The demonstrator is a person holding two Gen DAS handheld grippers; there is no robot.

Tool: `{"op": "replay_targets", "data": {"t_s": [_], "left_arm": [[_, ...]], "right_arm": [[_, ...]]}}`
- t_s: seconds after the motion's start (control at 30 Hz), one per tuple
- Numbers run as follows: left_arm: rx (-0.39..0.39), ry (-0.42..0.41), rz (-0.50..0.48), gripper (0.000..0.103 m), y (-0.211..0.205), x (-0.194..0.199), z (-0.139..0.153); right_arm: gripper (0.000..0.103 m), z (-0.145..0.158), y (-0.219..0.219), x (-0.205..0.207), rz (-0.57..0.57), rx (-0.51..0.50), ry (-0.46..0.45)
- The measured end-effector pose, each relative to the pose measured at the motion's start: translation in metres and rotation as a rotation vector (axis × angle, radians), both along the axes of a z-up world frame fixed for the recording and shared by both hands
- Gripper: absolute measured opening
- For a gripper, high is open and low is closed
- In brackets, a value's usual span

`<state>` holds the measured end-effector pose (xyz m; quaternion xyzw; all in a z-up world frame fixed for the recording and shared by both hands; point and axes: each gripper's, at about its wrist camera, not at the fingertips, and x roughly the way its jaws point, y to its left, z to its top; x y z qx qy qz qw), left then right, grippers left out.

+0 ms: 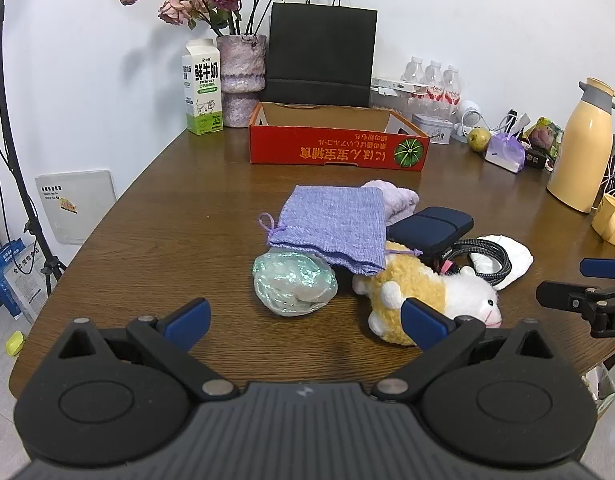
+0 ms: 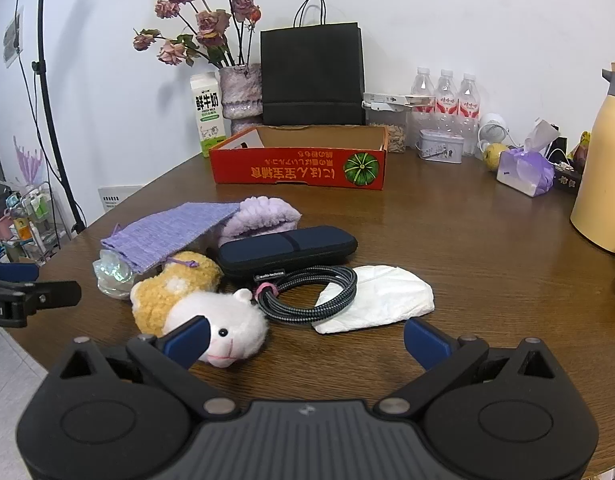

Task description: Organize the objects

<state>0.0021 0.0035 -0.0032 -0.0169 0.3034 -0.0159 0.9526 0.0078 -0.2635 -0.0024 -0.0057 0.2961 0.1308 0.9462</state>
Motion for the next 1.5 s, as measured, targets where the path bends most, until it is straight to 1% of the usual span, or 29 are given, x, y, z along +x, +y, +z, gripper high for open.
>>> {"op": "replay_targets", "data": {"t_s": [0.63, 0.93, 1.1, 1.33, 1.5], "left_arm": [[-0.007, 0.021, 0.002, 0.103, -0.009, 0.022, -0.016], [-0.009, 0.029, 0.017, 0.103, -0.006, 0.028, -0.019], [-0.004, 0.021, 0.031, 0.103, -0.001, 0.026, -0.017], [-0.004, 0.020, 0.053, 0.103, 0.010, 0.022, -0.017], [-0.006, 0.031, 0.069, 0.103, 0.020, 0.017, -0.019]], "right_arm": [[0.103, -0.012, -0.011, 0.016, -0.019, -0.005, 0.018], [0.103, -0.015, -0.011, 0.022, -0.001, 0.005, 0.027], [0.103, -0.014, -0.003, 0.023, 0.043, 0.013, 0.020], [0.103, -0.013, 0.024, 0.027, 0.125, 0.000, 0.013], [0.103, -0.015, 0.045, 0.032, 0.221, 0.002, 0.011]]}}
